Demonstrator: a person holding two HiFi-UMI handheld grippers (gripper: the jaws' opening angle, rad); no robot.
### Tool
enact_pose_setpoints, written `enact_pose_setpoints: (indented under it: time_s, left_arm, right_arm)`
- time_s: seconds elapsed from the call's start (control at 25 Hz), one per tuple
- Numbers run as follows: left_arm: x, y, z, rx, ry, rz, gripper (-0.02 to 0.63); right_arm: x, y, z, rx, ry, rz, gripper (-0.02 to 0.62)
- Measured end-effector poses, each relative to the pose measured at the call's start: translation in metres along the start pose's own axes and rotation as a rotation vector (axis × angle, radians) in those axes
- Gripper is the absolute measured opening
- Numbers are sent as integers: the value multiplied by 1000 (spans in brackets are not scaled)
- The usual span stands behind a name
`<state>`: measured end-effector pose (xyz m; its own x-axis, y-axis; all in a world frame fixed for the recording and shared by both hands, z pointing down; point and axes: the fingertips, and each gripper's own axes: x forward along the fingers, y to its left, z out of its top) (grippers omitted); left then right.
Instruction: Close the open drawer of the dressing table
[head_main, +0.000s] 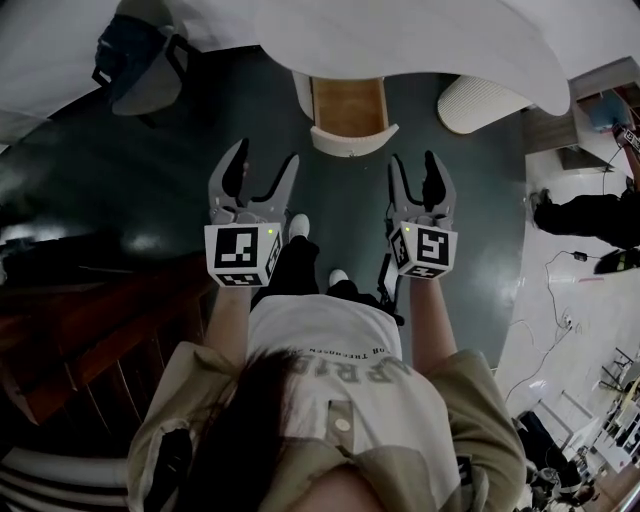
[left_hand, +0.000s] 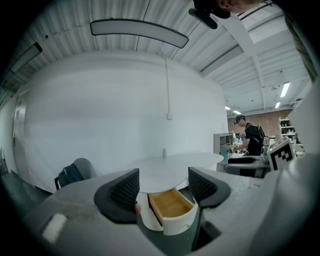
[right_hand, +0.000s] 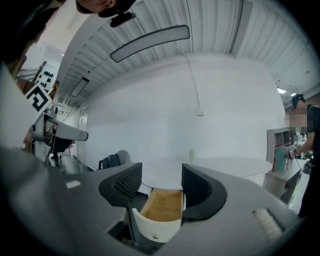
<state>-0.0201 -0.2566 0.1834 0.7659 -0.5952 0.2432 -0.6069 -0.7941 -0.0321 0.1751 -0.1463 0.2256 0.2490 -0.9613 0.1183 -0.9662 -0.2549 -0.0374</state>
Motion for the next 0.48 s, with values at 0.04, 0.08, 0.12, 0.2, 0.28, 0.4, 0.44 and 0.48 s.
enact_pose_setpoints:
  time_s: [0.04, 0.08, 0.12, 0.2, 0.28, 0.4, 0.44, 0.48]
  left_arm:
    - [3, 4, -6, 0, -2, -2, 321]
    - [7, 7, -14, 1, -1, -4, 321]
    - [12, 10, -23, 0, 0, -5, 321]
    - [21, 13, -46, -6, 2, 0, 321]
    - [31, 14, -73, -16, 3, 13, 321]
    - [48, 13, -114, -24, 7, 0, 321]
    - [52, 14, -127, -23, 8, -3, 321]
    - [56, 14, -138, -20, 7, -2, 321]
  right_arm:
    - [4, 2, -8, 1, 5, -4, 239]
    - [7, 3, -18, 3, 8, -8, 239]
    - [12, 5, -28, 3, 10, -10, 239]
    - [20, 7, -53, 2, 16, -11, 239]
    - [28, 8, -83, 0, 28, -11, 239]
    - [42, 10, -132, 2, 50, -11, 239]
    - [46, 12, -147, 2, 55, -9, 239]
    - [49, 15, -162, 3, 59, -6, 239]
